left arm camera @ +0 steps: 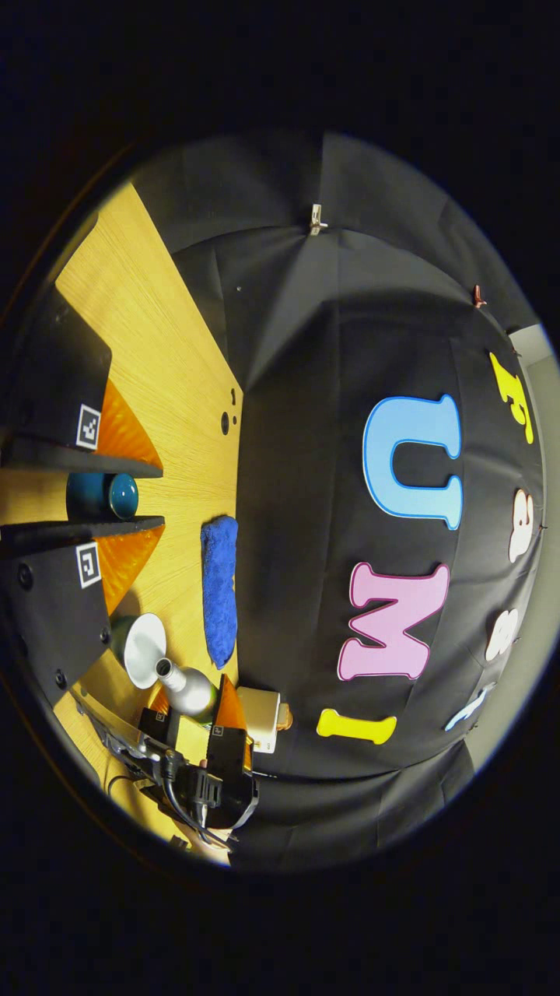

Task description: Open the teacup lid with one hand, grasp the water bottle and pour water into the teacup with the other hand; after pouring, place the water bottle on the coaster and then close the teacup lid.

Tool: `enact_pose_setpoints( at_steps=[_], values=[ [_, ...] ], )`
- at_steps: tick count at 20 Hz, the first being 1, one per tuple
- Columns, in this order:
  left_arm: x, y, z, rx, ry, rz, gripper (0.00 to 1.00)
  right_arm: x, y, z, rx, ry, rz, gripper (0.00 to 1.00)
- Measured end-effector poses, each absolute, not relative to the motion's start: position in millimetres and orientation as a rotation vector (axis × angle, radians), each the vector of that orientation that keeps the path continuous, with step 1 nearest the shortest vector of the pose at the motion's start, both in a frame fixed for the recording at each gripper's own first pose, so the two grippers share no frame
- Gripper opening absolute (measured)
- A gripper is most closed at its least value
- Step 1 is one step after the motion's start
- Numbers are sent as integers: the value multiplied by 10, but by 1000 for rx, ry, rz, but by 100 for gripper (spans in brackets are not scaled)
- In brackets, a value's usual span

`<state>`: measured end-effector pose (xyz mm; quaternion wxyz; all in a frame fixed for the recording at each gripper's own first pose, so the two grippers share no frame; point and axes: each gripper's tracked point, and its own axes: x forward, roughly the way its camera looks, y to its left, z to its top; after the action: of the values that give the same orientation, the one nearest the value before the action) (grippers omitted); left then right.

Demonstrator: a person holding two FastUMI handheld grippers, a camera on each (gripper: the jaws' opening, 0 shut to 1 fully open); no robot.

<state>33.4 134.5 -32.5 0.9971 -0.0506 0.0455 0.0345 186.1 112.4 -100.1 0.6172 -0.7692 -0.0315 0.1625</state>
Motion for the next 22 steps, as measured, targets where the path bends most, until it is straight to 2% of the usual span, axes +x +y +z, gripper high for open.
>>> enact_pose_setpoints(
  at_steps=[22],
  values=[
    [309,1383,-397,-140,113,46,27,1966,1222,-821,-1944,-188,360,78]
  ],
)
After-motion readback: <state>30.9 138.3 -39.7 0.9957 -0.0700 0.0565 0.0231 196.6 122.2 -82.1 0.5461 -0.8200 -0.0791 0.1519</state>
